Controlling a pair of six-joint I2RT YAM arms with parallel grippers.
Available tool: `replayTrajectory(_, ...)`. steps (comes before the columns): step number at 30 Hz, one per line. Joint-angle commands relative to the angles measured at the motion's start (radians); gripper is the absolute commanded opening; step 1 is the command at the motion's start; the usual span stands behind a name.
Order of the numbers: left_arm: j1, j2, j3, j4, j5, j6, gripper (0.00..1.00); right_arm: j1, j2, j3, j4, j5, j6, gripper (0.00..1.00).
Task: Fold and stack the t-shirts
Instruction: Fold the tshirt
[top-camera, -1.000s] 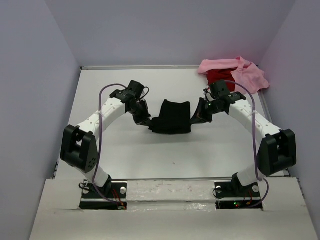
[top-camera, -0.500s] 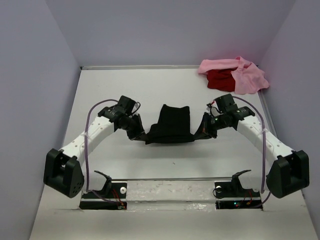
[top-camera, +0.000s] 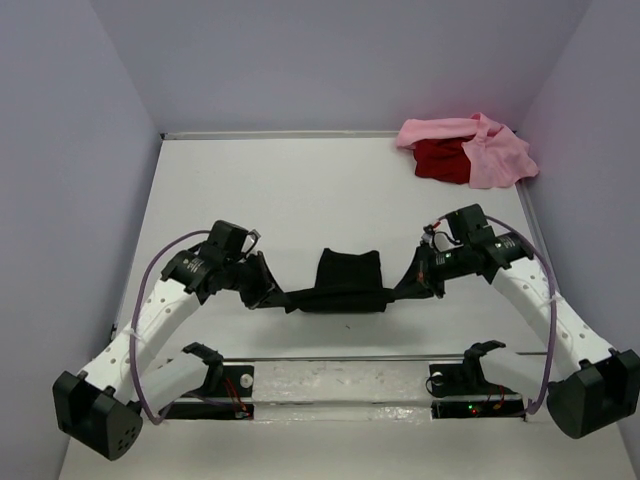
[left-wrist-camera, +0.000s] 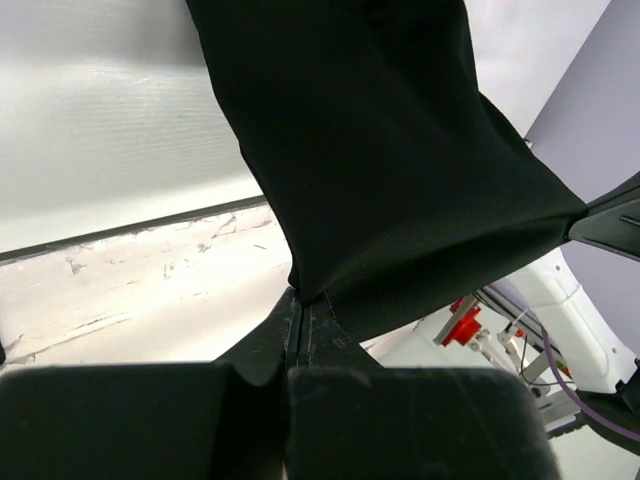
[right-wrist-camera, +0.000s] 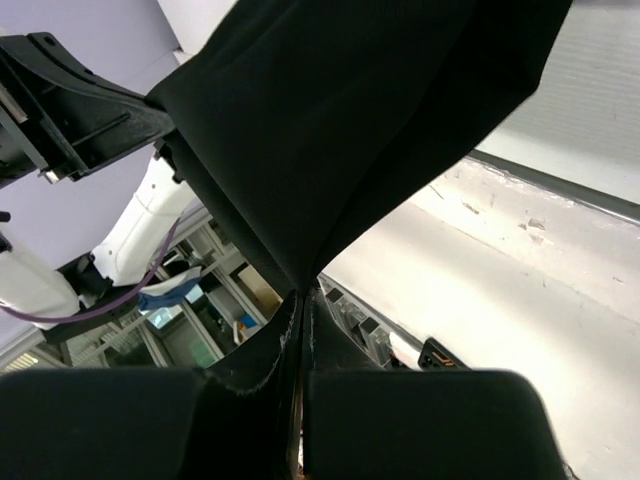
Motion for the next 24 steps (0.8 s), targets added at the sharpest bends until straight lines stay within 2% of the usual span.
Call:
replayTrajectory(1,0.007,0.030,0.002,-0.067,-0.048,0.008,0.00,-0.007,0.023,0.059,-0.065,0.024,0.005,0.00)
replayTrajectory(8,0.007,0.274,0.136,0.038,-0.062,0.068,0.00,-0.007,0.195,0.157,0.044,0.067,0.037,0.00)
replayTrajectory(15,0.008,0.519,0.248,0.212,-0.002,0.065,0.00,-0.007,0.348,0.227,0.133,0.139,0.052,0.00)
replayTrajectory(19,0.010,0.698,0.357,0.222,-0.015,0.103,0.00,-0.016,0.482,0.267,0.163,0.220,0.038,0.00)
replayTrajectory(24,0.010,0.835,0.489,0.208,-0.053,0.145,0.00,-0.016,0.615,0.313,0.215,0.355,-0.008,0.00)
